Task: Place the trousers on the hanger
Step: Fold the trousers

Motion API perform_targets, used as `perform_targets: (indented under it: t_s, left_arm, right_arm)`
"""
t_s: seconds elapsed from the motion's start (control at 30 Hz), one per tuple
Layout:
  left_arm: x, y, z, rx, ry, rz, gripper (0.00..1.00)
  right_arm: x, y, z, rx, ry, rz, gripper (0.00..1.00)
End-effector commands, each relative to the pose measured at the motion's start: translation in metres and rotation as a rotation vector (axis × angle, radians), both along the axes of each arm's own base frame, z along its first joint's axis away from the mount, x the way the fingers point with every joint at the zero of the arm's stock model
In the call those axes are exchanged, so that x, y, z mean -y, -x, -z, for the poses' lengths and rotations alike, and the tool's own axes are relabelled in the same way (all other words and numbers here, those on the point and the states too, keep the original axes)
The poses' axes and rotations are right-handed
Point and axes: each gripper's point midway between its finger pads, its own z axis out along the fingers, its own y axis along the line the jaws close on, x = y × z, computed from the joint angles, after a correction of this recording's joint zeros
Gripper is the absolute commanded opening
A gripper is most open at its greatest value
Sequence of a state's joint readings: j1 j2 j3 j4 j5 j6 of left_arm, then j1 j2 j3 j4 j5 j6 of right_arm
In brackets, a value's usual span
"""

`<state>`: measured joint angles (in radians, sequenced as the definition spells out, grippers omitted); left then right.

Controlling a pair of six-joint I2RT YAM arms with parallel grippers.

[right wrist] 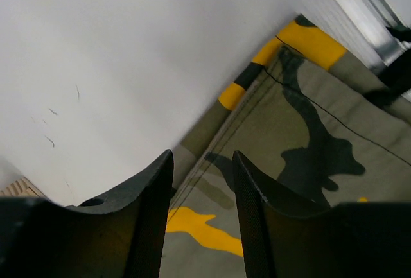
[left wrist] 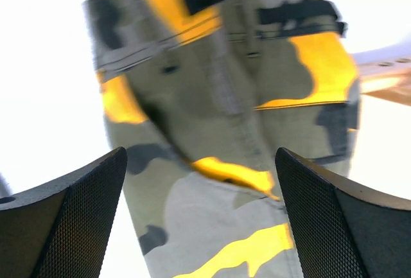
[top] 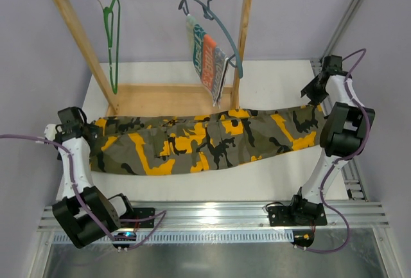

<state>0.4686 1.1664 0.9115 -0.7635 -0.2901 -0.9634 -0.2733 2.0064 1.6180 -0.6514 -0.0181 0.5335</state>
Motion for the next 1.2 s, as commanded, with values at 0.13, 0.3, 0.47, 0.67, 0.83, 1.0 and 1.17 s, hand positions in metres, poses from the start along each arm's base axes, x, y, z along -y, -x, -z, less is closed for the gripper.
perform_targets:
  t_s: [0.13, 0.3, 0.47, 0.67, 0.83, 1.0, 1.17]
  left_arm:
    - [0.009, 0.039, 0.014, -0.049, 0.010, -0.112, 0.95]
    - [0.024, 0.043, 0.050, -0.059, 0.087, -0.105, 0.92]
    - [0.031, 0.035, 0.078, -0.065, 0.146, -0.087, 0.89]
    - [0.023, 0.031, 0.088, -0.095, 0.115, -0.060, 0.89]
    - [0.025, 0.021, 0.093, -0.083, 0.145, -0.056, 0.85]
    - [0.021, 0.018, 0.099, -0.089, 0.138, -0.061, 0.78]
    - [0.021, 0.017, 0.104, -0.096, 0.149, -0.070, 0.75]
  right_arm:
    - [0.027, 0.070, -0.041, -0.060, 0.014, 0.213, 0.46]
    - [0.045, 0.115, -0.020, -0.063, -0.007, 0.296, 0.46]
    - [0.053, 0.146, -0.001, -0.145, 0.056, 0.331, 0.46]
    - [0.069, 0.159, 0.012, -0.141, 0.093, 0.392, 0.51]
    - [0.073, 0.160, 0.033, -0.158, 0.106, 0.412, 0.51]
    - [0.079, 0.154, 0.047, -0.190, 0.106, 0.422, 0.52]
    - [0.081, 0.151, 0.054, -0.201, 0.103, 0.435, 0.51]
